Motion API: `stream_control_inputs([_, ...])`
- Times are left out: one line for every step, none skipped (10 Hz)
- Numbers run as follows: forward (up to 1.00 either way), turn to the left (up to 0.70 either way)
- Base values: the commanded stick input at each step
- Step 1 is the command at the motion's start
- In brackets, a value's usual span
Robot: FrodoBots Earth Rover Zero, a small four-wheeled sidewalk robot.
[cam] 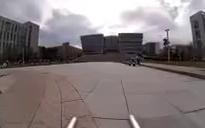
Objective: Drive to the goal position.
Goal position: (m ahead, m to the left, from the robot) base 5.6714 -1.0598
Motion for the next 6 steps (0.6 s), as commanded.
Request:
stream_control_inputs([0.7,0.04])
stream_control_inputs([0.7,0.04])
stream_control_inputs([0.7,0.04])
stream_control_inputs([0.7,0.04])
stream_control_inputs([0.7,0.04])
stream_control_inputs([0.7,0.04])
